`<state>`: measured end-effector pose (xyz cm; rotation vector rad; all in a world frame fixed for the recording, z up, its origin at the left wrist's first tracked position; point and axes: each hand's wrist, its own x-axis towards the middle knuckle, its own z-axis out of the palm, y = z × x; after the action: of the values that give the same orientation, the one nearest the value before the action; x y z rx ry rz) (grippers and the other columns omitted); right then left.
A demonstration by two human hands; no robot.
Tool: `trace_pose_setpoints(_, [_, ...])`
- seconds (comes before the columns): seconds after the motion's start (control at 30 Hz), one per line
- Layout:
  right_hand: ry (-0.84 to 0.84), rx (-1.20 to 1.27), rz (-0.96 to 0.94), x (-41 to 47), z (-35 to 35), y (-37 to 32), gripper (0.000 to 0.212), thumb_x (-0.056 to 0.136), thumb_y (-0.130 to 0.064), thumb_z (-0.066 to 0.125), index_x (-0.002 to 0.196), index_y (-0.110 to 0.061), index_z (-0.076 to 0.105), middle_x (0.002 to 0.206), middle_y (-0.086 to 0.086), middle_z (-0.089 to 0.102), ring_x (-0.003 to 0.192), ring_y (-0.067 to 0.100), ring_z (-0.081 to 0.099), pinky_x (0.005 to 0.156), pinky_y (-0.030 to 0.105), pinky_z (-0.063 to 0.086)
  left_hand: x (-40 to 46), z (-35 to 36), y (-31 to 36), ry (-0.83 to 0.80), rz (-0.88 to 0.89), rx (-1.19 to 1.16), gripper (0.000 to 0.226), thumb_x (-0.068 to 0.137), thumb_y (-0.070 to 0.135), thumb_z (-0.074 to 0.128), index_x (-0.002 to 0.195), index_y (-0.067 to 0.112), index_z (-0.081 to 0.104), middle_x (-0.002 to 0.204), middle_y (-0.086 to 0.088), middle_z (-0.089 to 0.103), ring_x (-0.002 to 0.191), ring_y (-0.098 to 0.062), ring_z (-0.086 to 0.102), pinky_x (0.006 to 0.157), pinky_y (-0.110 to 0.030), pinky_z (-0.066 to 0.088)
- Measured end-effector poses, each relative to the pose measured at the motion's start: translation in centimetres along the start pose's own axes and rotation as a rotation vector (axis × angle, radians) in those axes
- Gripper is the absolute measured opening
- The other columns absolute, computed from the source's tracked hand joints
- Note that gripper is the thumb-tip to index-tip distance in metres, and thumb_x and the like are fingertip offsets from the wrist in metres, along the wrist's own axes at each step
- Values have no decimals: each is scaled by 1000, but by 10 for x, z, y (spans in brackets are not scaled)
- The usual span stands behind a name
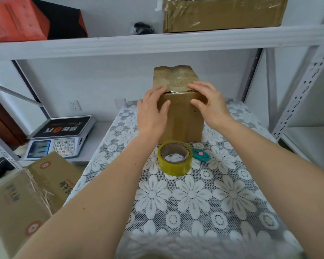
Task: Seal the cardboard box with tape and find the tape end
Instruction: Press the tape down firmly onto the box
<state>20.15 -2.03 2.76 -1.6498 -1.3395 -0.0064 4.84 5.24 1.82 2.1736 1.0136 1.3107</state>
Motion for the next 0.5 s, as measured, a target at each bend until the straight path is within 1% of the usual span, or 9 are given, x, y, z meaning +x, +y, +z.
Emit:
trace_pose_setpoints(0.07, [-42, -33, 19, -8, -3, -2, 55, 89, 1, 56, 137, -25, 47, 143, -3, 40, 130, 21, 39, 110, 40, 35, -9, -2, 1, -29, -3, 0, 45, 93, 25, 55, 137, 31, 48, 149, 4, 37, 133, -17, 36, 99, -20, 23])
trace_pose_setpoints(0.1, [-22, -35, 47, -12, -4, -5, 57, 89, 3, 54, 139, -22, 44, 144, 0, 38, 131, 19, 39, 110, 37, 36, -15, -3, 1, -11, -25, -12, 46, 93, 25, 55, 138, 30, 46, 150, 2, 34, 135, -17, 33, 101, -21, 24])
trace_pose_setpoints(0.17, [112, -46, 140, -23, -7, -10, 52, 92, 1, 50, 140, -18, 42, 139, 4, 40, 123, 17, 45, 105, 29, 39, -28, -5, 0, 85, -84, -28, 42, 93, 25, 54, 135, 26, 48, 141, -5, 40, 130, -20, 38, 104, -27, 32])
trace_pose_setpoints(0.23, [228, -79, 231, -34, -9, -11, 44, 94, -4, 48, 136, -17, 45, 128, 6, 48, 111, 17, 52, 94, 28, 44, -41, -7, -4, 131, -117, 1, 29, 94, 25, 52, 122, 22, 57, 122, -6, 51, 117, -22, 46, 101, -36, 40])
trace_pose_setpoints(0.27, [239, -97, 260, -41, -10, -11, 40, 95, -7, 48, 134, -16, 47, 123, 7, 52, 106, 18, 54, 90, 28, 44, -47, -8, -5, 98, -121, 33, 23, 94, 24, 51, 115, 21, 60, 115, -5, 54, 112, -21, 48, 98, -37, 41])
trace_pose_setpoints(0.3, [223, -107, 282, -47, -10, -9, 36, 95, -8, 49, 130, -16, 50, 119, 8, 56, 103, 19, 55, 86, 28, 44, -53, -8, -6, 43, -121, 65, 20, 95, 24, 50, 110, 20, 63, 111, -4, 55, 110, -21, 48, 94, -33, 41])
trace_pose_setpoints(0.37, [165, -95, 317, -58, -11, -6, 29, 95, -10, 49, 124, -13, 56, 115, 10, 61, 98, 20, 57, 80, 27, 42, -67, -8, -8, -68, -110, 109, 20, 94, 29, 51, 105, 19, 65, 110, -3, 53, 111, -20, 46, 89, -26, 37])
trace_pose_setpoints(0.43, [118, -100, 337, -69, -12, -2, 25, 96, -10, 48, 117, -11, 61, 110, 10, 64, 92, 19, 57, 77, 27, 41, -82, -7, -8, -171, -95, 114, 27, 90, 42, 55, 99, 20, 67, 110, -2, 51, 111, -18, 44, 92, -29, 40])
trace_pose_setpoints(0.5, [84, -111, 350, -79, -12, 0, 24, 97, -10, 46, 113, -9, 64, 105, 6, 64, 86, 15, 53, 75, 27, 39, -95, -7, -8, -283, -88, 113, 39, 81, 55, 61, 94, 20, 70, 110, 1, 47, 111, -15, 41, 96, -32, 42])
